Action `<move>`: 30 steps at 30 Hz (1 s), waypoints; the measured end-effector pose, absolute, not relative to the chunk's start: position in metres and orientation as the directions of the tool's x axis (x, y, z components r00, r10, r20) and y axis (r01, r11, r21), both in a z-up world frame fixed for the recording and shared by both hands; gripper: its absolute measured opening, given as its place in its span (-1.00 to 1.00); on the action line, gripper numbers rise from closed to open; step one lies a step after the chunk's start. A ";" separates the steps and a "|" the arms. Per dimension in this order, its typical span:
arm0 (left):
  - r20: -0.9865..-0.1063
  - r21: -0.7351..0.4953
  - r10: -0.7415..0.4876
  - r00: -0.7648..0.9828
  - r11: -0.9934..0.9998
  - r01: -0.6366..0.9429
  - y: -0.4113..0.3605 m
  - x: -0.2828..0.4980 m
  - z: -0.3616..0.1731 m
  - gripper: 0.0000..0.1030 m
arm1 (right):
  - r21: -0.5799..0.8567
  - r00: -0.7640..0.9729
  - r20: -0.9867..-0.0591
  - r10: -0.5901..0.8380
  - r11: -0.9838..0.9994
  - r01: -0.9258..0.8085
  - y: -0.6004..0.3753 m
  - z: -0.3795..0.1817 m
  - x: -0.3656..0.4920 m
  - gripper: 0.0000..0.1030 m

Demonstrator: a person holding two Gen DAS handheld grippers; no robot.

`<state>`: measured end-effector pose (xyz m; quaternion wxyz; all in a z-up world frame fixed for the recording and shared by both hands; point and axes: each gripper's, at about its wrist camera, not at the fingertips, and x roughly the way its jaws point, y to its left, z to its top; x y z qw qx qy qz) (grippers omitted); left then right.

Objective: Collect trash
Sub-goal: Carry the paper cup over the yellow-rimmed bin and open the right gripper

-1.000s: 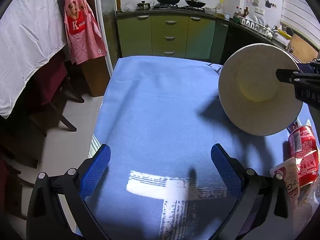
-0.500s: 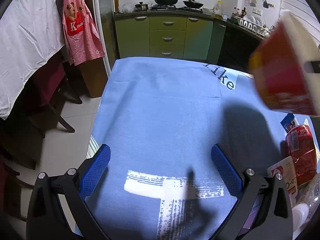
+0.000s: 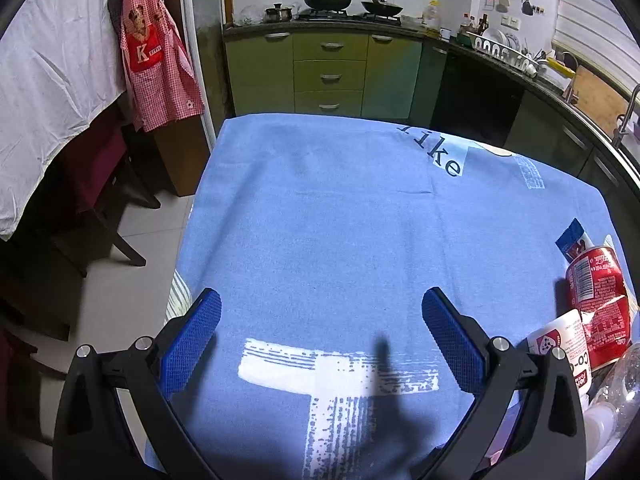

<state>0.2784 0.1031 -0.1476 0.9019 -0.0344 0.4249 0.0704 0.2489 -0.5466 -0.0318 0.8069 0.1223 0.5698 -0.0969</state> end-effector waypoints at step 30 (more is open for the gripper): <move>-0.751 0.002 0.069 0.657 0.995 -0.101 0.091 0.276 -0.146 0.93 | 0.066 0.145 -0.989 0.008 0.914 0.400 -0.599 -0.189 0.252 -0.71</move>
